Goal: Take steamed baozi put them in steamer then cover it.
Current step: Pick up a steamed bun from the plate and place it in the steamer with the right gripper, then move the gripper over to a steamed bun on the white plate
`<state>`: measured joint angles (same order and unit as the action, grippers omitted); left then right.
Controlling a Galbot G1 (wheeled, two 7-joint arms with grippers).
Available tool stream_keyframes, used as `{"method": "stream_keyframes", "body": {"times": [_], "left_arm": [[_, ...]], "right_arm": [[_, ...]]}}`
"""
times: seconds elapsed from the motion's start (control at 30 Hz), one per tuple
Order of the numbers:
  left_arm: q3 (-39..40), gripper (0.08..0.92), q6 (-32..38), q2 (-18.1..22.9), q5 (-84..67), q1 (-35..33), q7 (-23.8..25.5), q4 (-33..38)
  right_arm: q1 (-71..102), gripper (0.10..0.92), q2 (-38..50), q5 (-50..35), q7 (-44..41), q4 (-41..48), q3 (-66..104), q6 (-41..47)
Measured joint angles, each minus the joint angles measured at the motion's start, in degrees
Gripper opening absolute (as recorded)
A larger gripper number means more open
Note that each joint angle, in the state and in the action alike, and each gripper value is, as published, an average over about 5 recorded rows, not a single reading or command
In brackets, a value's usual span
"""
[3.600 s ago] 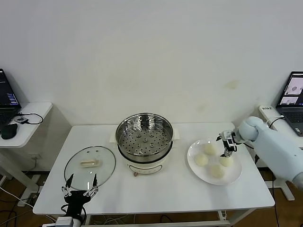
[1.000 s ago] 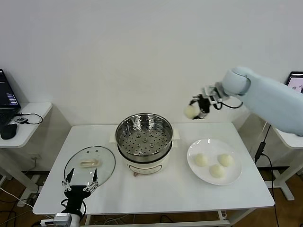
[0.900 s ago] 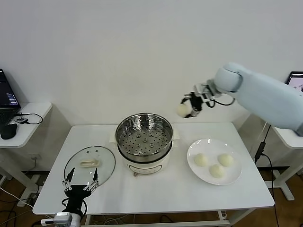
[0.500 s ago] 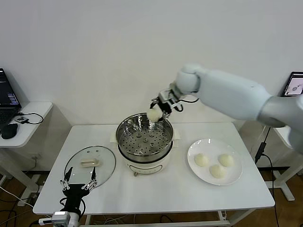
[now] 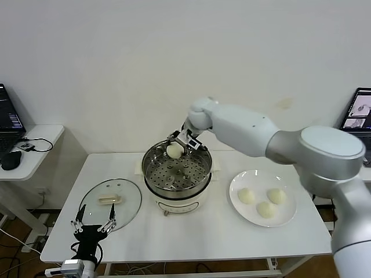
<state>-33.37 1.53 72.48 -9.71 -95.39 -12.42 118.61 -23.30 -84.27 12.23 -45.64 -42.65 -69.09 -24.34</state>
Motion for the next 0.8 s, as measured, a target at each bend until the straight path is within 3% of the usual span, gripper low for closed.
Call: {"method": "stream_keyframes", "body": {"times": [0.3, 0.5, 0.8], "left_arm": [[0.22, 0.823, 0.00, -0.03, 0.05, 0.26, -0.03, -0.21], [0.58, 0.823, -0.12, 0.13, 0.10, 0.41, -0.05, 0.03], [0.83, 0.823, -0.69, -0.45, 0.22, 0.17, -0.05, 0.72]], "right_arm": [[2.09, 0.698, -2.44, 5.78, 1.91, 5.13, 1.82, -4.32], [2.17, 0.800, -2.66, 7.84, 2.86, 6.36, 2.51, -5.62], [-0.54, 0.823, 0.30, 2.62, 1.49, 1.61, 1.48, -2.38]]}}
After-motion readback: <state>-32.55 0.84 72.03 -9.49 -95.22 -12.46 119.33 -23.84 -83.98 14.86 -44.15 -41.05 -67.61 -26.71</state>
